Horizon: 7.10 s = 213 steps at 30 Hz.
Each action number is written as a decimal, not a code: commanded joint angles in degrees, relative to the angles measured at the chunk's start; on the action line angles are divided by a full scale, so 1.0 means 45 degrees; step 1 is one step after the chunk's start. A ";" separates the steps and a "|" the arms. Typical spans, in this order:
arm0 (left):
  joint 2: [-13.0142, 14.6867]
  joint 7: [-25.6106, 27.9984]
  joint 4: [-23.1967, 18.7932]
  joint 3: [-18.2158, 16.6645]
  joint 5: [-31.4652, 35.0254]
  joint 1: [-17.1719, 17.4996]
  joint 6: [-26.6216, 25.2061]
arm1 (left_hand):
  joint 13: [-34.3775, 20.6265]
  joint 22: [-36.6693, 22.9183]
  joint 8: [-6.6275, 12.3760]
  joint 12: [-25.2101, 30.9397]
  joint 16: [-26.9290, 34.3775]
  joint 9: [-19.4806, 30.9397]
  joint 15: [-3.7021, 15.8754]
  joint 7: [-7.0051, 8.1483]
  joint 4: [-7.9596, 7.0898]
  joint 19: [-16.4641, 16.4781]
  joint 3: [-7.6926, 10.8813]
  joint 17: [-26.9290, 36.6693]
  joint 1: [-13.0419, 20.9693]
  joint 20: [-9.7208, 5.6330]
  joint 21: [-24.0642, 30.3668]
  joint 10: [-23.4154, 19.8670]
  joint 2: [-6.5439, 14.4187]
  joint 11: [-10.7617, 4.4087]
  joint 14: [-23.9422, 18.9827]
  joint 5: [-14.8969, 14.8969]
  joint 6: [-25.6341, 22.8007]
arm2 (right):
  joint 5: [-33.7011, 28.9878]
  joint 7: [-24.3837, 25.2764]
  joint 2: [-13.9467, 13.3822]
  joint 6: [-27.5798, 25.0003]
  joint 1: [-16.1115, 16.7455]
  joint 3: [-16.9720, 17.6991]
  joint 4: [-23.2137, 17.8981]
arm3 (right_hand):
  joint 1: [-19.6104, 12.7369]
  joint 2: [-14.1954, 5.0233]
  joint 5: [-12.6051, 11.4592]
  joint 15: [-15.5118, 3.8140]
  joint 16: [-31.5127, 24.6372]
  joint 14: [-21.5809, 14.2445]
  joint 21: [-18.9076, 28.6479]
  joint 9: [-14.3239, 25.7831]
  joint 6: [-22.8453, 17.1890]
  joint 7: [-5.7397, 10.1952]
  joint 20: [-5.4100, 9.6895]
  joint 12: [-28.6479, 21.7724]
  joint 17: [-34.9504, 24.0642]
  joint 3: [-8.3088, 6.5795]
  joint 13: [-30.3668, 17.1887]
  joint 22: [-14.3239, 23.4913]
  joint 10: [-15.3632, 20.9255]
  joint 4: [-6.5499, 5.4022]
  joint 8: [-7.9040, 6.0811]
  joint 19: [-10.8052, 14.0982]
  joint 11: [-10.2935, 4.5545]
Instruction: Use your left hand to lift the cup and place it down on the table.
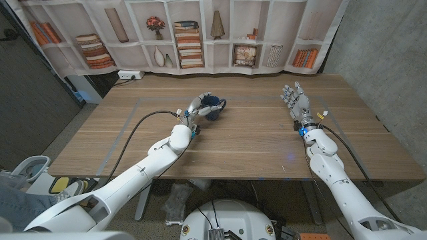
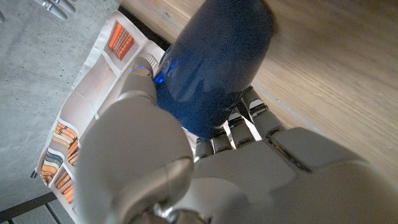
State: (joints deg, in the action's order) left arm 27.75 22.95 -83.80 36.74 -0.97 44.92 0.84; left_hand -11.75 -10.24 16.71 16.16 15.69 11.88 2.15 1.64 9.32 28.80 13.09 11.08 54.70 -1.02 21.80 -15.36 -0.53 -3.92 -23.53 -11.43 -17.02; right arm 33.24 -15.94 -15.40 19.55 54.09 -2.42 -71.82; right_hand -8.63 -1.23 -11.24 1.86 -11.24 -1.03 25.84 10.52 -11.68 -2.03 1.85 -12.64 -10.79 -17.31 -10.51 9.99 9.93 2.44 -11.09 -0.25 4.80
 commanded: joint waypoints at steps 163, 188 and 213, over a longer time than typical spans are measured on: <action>0.1692 0.0274 -0.3576 -0.1643 0.0173 0.1529 -0.0417 | -0.0458 -0.0115 0.0023 -0.0374 -0.0721 0.0183 0.0708 0.0163 -0.0412 -0.0122 0.1107 0.0180 0.1467 -0.0174 -0.0320 -0.1949 0.1345 -0.0741 -0.0588 0.0055 -0.1491 | -0.0100 0.0219 0.0075 0.0183 -0.0286 -0.0097 0.0028 | -0.0002 -0.0242 0.0071 -0.0116 -0.0070 -0.0537 -0.0567 0.0073 -0.0342 -0.0015 0.0443 -0.0110 -0.0058 0.0065 -0.0068 0.0083 0.0462 0.0186 -0.0071 0.0676 0.0031; 0.1957 0.0604 -0.3996 -0.2036 0.0100 0.2061 -0.0610 | -0.0496 -0.0117 -0.0013 -0.0419 -0.0737 0.0190 0.0726 0.0172 -0.0436 -0.0113 0.1142 0.0189 0.1448 -0.0178 -0.0344 -0.1987 0.1384 -0.0753 -0.0605 0.0055 -0.1551 | -0.0171 0.0101 0.0200 0.0159 -0.0543 -0.0128 0.0329 | -0.0048 -0.0289 0.0061 -0.0114 -0.0041 -0.0555 -0.0666 0.0073 -0.0355 -0.0019 0.0432 -0.0091 -0.0043 0.0045 -0.0068 0.0086 0.0467 0.0230 -0.0065 0.0720 0.0029; 0.2425 0.1132 -0.4797 -0.2845 -0.0147 0.3082 -0.0804 | -0.0533 -0.0119 -0.0069 -0.0460 -0.0751 0.0199 0.0704 0.0167 -0.0451 -0.0122 0.1170 0.0193 0.1423 -0.0145 -0.0377 -0.2036 0.1399 -0.0787 -0.0631 0.0059 -0.1569 | -0.0323 0.0066 0.0222 -0.0022 -0.0664 -0.0188 0.0302 | -0.0065 -0.0307 0.0066 -0.0092 -0.0020 -0.0562 -0.0773 0.0073 -0.0378 -0.0024 0.0433 -0.0090 -0.0039 0.0046 -0.0068 0.0090 0.0509 0.0263 -0.0066 0.0730 0.0037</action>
State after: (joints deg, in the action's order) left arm 37.78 27.20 -104.23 25.64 -0.94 56.92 -2.78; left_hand -13.99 -10.54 16.63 14.13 12.39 12.63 2.34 2.44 10.81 28.20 14.58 11.86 55.36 -1.92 20.11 -19.71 -1.19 -3.21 -25.91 -10.78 -23.78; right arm 32.04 -15.88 -14.35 20.23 50.93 -3.10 -69.78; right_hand -8.85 -2.05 -11.02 1.34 -11.46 -3.17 22.62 10.52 -12.69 -2.06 2.05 -13.08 -10.78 -17.09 -10.51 10.26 11.67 3.31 -11.53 2.41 5.12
